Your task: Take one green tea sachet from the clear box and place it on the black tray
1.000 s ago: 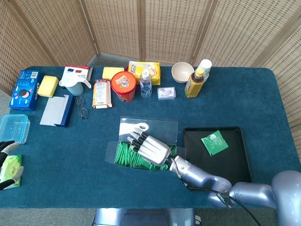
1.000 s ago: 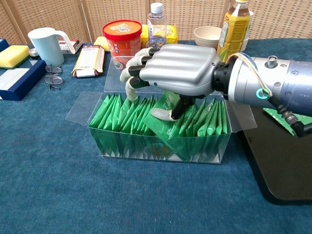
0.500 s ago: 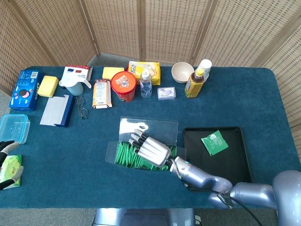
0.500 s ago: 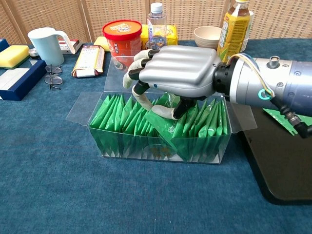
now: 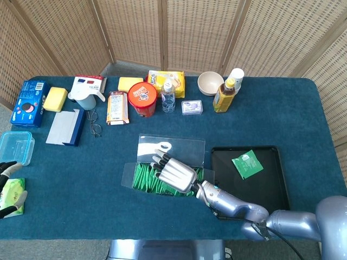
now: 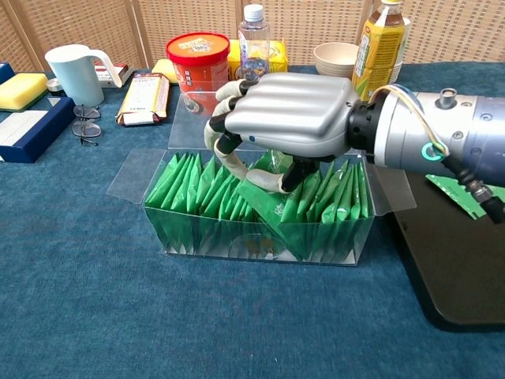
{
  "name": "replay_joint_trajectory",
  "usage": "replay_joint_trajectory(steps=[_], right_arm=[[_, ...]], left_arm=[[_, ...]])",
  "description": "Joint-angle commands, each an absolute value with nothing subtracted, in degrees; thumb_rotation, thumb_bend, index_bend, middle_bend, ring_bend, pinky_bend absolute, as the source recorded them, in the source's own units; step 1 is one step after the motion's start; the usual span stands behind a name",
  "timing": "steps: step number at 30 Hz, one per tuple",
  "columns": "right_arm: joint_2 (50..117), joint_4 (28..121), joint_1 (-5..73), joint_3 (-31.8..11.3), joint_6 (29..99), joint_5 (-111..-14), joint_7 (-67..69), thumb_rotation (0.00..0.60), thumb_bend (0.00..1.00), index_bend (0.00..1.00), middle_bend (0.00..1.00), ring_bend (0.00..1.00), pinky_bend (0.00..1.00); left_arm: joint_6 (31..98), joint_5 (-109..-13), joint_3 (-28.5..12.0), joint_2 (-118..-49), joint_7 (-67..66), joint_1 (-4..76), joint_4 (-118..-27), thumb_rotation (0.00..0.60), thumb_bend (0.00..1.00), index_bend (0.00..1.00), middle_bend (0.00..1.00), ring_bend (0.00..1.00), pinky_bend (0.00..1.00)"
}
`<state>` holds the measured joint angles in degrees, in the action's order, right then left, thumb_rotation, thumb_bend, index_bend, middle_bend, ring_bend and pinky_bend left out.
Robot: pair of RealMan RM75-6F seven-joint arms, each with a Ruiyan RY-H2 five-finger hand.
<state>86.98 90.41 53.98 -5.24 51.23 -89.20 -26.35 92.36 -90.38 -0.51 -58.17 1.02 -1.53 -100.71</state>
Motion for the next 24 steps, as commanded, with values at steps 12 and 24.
replay_joint_trajectory(steps=[12, 24], right_arm=[[84.60, 93.14, 53.26, -5.76, 53.07, -89.95, -25.25, 0.600, 0.57, 0.67, 0.28, 0.20, 0.04], [79.30, 97.64, 50.71, -6.54, 57.87, -91.26, -23.08, 0.600, 0.58, 0.67, 0.30, 0.22, 0.05]], left_arm=[[92.26, -90.48, -0.53, -58.11, 0.64, -1.43, -101.02, 0.600, 0.30, 0.19, 0.18, 0.13, 0.25], [92.49, -90.62, -0.54, -58.11, 0.81, -1.50, -101.02, 0.600, 0.30, 0.19, 0.18, 0.13, 0.25]])
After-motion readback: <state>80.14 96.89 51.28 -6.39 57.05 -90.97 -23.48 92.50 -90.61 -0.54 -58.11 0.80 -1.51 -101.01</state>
